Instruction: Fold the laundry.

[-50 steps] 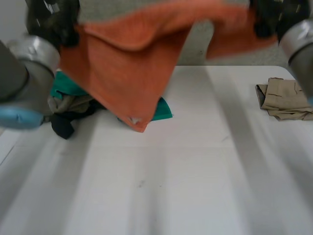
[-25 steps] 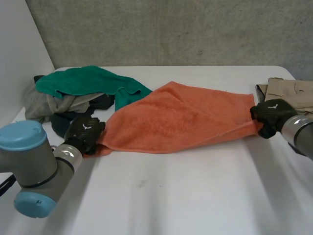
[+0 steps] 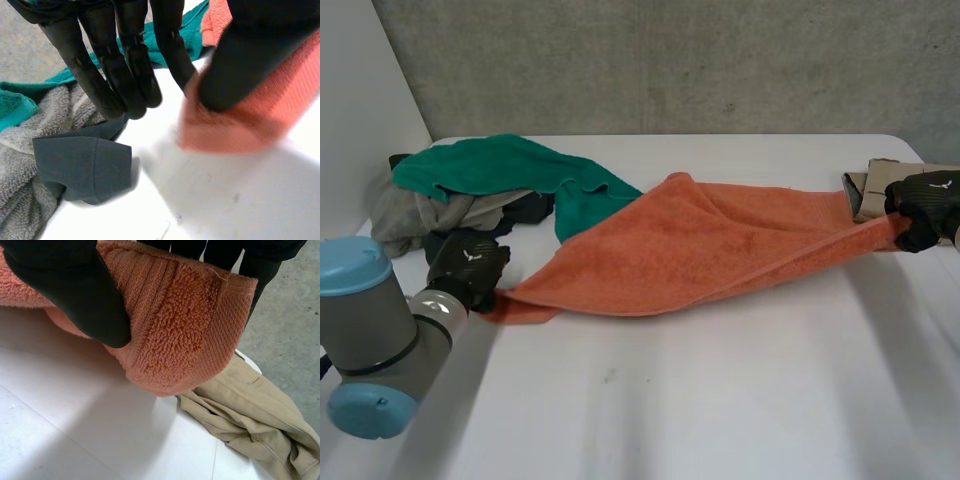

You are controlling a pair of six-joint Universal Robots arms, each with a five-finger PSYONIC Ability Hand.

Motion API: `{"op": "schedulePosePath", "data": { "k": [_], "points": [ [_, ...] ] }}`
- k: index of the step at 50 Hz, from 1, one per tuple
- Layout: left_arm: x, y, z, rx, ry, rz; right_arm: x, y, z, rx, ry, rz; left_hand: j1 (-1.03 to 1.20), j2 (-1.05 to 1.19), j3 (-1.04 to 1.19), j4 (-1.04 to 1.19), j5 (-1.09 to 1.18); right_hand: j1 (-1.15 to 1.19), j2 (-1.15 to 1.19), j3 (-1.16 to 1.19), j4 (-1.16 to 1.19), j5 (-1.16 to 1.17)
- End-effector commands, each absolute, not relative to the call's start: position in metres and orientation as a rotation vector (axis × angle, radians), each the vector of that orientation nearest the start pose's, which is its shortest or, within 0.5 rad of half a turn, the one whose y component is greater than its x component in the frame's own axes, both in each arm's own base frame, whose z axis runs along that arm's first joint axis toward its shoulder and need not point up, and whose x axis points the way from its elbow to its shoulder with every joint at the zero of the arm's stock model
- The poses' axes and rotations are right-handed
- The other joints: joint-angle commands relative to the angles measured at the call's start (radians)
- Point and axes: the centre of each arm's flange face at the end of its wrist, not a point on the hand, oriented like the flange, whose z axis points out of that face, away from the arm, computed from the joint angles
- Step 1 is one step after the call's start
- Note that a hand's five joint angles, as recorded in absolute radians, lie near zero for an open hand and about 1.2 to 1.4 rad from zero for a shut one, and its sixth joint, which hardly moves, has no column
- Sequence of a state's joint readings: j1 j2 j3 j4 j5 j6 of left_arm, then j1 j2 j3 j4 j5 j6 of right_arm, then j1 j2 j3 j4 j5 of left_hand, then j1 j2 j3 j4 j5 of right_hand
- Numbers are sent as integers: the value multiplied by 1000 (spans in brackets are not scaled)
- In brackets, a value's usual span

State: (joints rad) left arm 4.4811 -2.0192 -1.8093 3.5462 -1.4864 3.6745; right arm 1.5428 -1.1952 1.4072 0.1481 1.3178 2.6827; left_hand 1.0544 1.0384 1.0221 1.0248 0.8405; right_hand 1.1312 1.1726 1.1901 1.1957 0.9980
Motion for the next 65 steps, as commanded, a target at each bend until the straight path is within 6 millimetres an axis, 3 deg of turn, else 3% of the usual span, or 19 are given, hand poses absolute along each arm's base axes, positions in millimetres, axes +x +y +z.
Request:
{"op": "schedulePosePath", "data": {
  "k": [1,6,7,10,15,18,20,25,32,34,37,41,46,50,52,54,57,60,65],
  "points": [
    [-209,-287,144,1023,2276,-1822,144,-347,238,-805,2496,-1822,342,358,374,371,381,265,224,206,201,224],
    [-200,-284,183,938,2269,-1886,141,-337,266,-857,2491,-1852,342,358,374,371,381,265,224,206,201,224],
    [-195,-281,205,887,2247,-1938,138,-333,278,-887,2498,-1870,342,358,374,371,381,265,224,206,201,224],
    [-190,-275,239,822,2210,-2016,134,-325,299,-961,2507,-1896,342,358,374,371,381,265,224,206,201,224],
    [-180,-248,326,737,2055,-2184,120,-305,361,-1070,2526,-2016,342,358,374,371,381,265,224,206,201,224],
    [-176,-228,367,716,1972,-2242,114,-296,384,-1092,2552,-2022,342,358,374,371,381,265,224,206,201,224],
    [-176,-224,376,718,1973,-2242,114,-292,392,-1105,2563,-2007,342,358,374,371,381,265,224,206,201,224],
    [-185,-236,368,765,2083,-2155,117,-295,387,-1154,2594,-1880,342,358,374,371,381,265,224,206,201,224],
    [-207,-281,303,885,2251,-1877,134,-319,341,-1274,2609,-1688,342,358,374,371,381,265,224,206,201,224],
    [-212,-300,280,925,2260,-1793,138,-334,325,-1283,2618,-1689,342,358,374,371,381,265,224,206,201,224],
    [-218,-320,270,943,2213,-1785,148,-348,317,-1281,2583,-1780,342,358,374,371,381,265,224,206,201,224],
    [-232,-354,286,882,2048,-1960,160,-373,331,-1181,2443,-2144,342,358,374,371,381,265,224,206,201,224],
    [-228,-381,376,456,1636,-2492,161,-397,391,-819,1942,-2760,342,358,374,371,381,265,224,206,201,224],
    [-220,-371,431,220,1321,-2814,152,-390,440,-561,1497,-3000,342,358,374,371,381,265,224,206,201,224],
    [-220,-366,441,192,1238,-2889,145,-388,451,-481,1367,-3047,342,358,374,371,381,265,224,206,201,224],
    [-220,-360,440,212,1227,-2907,139,-390,450,-423,1321,-3035,342,358,374,371,381,265,224,206,201,224],
    [-220,-359,428,246,1280,-2880,135,-392,434,-424,1437,-2972,342,358,374,371,381,265,224,206,201,224],
    [-214,-363,400,269,1408,-2799,136,-393,418,-445,1564,-2881,342,358,374,371,381,265,224,206,201,224],
    [-201,-362,342,306,1644,-2632,142,-393,366,-538,1903,-2557,342,358,374,371,381,265,224,206,201,224]
  ]
}}
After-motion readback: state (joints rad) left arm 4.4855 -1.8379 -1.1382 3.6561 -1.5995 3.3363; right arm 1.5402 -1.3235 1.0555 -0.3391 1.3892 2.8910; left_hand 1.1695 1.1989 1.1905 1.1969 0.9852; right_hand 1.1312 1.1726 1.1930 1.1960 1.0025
